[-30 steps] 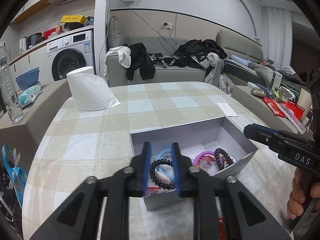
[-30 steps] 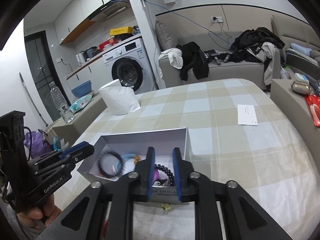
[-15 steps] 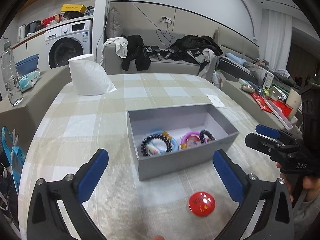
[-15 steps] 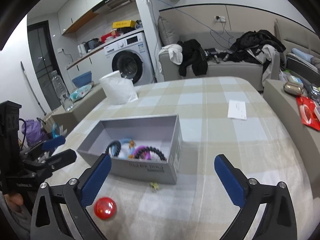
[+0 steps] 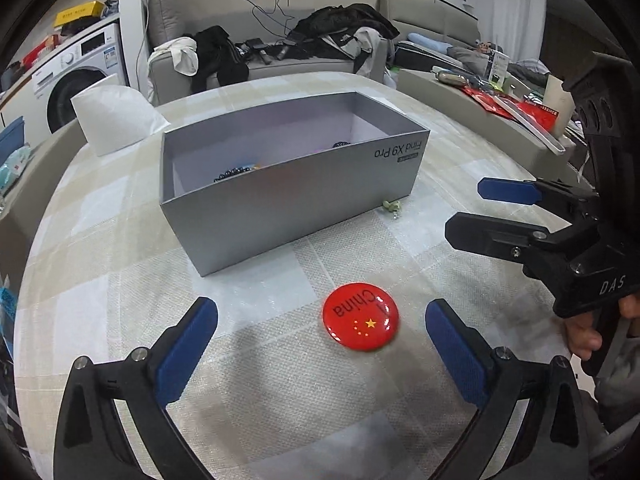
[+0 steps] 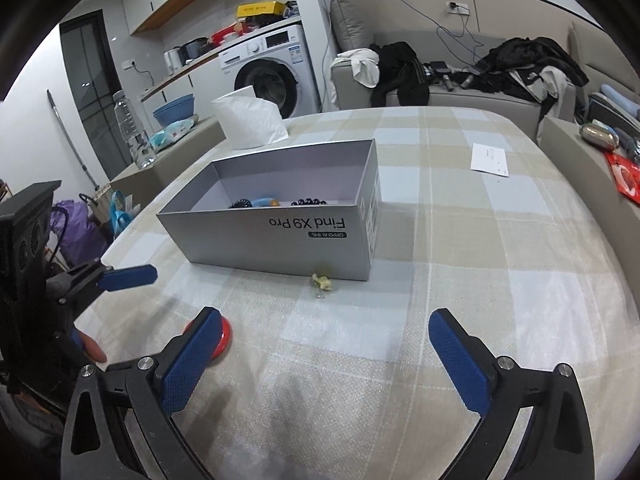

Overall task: Organize jewelry
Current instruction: 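Grasp the red China badge with the left tool while the right tool grasps the small yellow charm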

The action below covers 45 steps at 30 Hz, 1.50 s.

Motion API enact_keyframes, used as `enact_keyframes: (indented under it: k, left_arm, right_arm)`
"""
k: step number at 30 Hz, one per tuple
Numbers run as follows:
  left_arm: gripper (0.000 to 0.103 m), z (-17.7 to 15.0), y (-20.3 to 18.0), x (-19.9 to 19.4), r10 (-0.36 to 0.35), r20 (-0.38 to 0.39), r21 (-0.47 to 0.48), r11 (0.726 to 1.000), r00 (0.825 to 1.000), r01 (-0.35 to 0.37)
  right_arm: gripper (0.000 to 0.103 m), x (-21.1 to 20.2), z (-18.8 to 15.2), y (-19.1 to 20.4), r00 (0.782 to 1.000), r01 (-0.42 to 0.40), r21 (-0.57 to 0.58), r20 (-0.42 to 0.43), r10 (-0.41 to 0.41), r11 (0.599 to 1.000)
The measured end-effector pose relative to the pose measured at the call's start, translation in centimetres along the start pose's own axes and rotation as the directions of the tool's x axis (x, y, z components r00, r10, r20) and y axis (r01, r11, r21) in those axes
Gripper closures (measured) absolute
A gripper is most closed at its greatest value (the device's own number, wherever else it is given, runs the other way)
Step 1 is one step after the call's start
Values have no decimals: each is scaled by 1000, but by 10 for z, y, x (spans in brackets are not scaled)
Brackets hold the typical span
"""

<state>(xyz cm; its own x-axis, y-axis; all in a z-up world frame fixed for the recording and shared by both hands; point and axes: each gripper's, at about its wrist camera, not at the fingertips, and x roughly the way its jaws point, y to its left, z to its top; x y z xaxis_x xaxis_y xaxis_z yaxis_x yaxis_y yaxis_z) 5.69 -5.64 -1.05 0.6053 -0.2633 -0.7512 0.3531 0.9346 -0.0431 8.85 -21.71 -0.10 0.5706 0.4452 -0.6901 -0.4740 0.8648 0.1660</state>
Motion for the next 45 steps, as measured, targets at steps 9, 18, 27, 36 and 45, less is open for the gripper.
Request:
enact_keyframes:
  k: [9, 18, 27, 36, 45]
  left_arm:
    - [40, -7, -10, 7, -31, -50, 70, 997, 998, 35]
    - [64, -10, -15, 4, -70, -40, 122, 990, 997, 75]
    - [65, -7, -10, 0, -92, -18, 84, 992, 996, 93]
    - [65, 0, 3, -13, -69, 65, 24, 997, 995, 67]
    - [65, 4, 15, -20, -42, 127, -32, 998, 991, 46]
  right_arm:
    - [0, 3, -1, 1, 1000, -19, 2, -16, 19, 1000]
    - [0, 5, -2, 2, 999, -31, -3, -25, 31, 1000]
    - [0, 6, -3, 4, 999, -38, -7, -36, 37, 999]
    - [0, 6, -2, 4, 999, -39, 1, -37, 39, 999]
    - [80, 27, 4, 16, 993, -8, -52, -118, 2, 999]
